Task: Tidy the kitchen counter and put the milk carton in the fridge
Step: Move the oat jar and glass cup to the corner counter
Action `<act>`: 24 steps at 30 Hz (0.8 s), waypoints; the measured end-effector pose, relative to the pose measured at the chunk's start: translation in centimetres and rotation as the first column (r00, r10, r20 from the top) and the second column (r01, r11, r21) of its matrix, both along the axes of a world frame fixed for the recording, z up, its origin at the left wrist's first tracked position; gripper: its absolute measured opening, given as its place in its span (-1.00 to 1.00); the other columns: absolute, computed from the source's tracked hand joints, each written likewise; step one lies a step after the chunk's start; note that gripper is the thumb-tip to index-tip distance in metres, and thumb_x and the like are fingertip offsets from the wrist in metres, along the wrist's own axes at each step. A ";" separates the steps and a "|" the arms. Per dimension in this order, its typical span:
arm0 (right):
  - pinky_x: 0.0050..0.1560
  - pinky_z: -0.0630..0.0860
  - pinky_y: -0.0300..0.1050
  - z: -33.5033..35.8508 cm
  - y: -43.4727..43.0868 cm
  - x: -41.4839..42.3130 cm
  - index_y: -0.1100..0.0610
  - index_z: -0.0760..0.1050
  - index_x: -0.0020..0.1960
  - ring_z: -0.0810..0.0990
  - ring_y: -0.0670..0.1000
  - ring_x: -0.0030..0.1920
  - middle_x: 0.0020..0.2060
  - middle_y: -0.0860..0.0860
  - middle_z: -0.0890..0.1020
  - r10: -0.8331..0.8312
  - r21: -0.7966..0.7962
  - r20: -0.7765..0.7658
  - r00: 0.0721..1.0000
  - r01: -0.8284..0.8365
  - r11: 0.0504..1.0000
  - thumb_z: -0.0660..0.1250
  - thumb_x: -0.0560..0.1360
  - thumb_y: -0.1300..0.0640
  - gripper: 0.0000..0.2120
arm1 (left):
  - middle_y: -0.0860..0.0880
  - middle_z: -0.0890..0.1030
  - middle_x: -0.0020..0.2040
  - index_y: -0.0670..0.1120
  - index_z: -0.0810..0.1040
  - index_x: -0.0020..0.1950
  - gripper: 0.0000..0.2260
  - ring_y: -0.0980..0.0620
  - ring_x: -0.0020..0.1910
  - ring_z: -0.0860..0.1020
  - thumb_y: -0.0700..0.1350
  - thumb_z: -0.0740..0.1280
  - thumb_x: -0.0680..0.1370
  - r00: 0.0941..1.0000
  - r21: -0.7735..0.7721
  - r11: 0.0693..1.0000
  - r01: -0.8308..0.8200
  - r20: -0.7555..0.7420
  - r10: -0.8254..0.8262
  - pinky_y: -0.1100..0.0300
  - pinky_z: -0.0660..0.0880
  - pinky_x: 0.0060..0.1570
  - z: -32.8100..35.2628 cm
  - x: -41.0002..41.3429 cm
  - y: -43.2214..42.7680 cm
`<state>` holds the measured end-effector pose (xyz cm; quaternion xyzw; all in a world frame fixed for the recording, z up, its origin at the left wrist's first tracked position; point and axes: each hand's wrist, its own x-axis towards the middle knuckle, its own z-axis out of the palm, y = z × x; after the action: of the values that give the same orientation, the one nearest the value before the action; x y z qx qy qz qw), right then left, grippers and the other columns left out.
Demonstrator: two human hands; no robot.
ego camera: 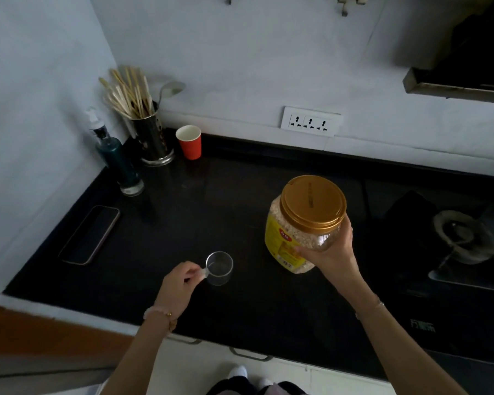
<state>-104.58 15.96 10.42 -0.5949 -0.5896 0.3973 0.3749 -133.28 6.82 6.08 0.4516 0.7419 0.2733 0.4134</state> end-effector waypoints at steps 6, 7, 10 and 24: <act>0.26 0.47 0.14 0.3 0.0 -0.4 -0.17 0.13 0.43 0.37 -0.03 0.35 0.33 -0.06 0.36 -0.067 0.004 -0.003 0.998 0.067 0.998 0.59 0.00 -0.23 0.10 | 0.05 0.63 0.00 -0.07 0.57 -0.01 -0.91 0.09 0.06 0.58 -0.17 0.27 0.62 0.989 0.043 0.999 -0.009 0.149 0.002 0.37 0.45 -0.01 0.8 0.0 1.3; 0.23 0.50 0.16 0.3 0.1 -0.4 -0.20 0.15 0.41 0.40 -0.02 0.33 0.31 -0.06 0.39 -0.081 0.008 -0.018 0.997 0.081 0.997 0.59 0.01 -0.24 0.08 | 0.05 0.63 0.00 -0.04 0.57 -0.02 -0.90 0.07 0.07 0.59 -0.16 0.27 0.62 0.985 0.049 0.999 -0.006 0.173 -0.003 0.30 0.48 0.06 1.0 0.0 1.4; 0.12 0.57 0.15 1.0 -0.6 -0.1 -0.25 0.26 0.33 0.53 0.03 0.23 0.23 -0.02 0.51 -0.147 0.012 -0.096 0.984 0.149 0.989 0.61 0.04 -0.19 -0.06 | 0.03 0.63 0.00 0.00 0.56 -0.06 -0.89 0.03 0.07 0.60 -0.15 0.27 0.61 0.970 0.074 0.997 -0.006 0.241 -0.012 0.08 0.51 0.20 1.8 -0.1 2.3; -0.05 0.65 -0.05 4.0 -19.2 10.7 0.03 0.38 0.32 0.65 0.05 0.07 0.11 0.06 0.64 -0.670 -0.039 -0.498 0.550 0.758 0.651 0.62 0.06 0.02 -0.12 | -0.16 0.66 0.06 -0.23 0.60 0.05 -0.86 -0.01 0.11 0.62 -0.21 0.29 0.60 0.761 0.142 0.921 0.363 0.525 -0.382 0.20 0.54 0.12 5.0 13.2 1.8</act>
<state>-93.85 -3.23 14.47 -0.6312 -0.2187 0.2860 0.6870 -120.09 8.59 11.12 0.5002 0.4850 0.3141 0.6449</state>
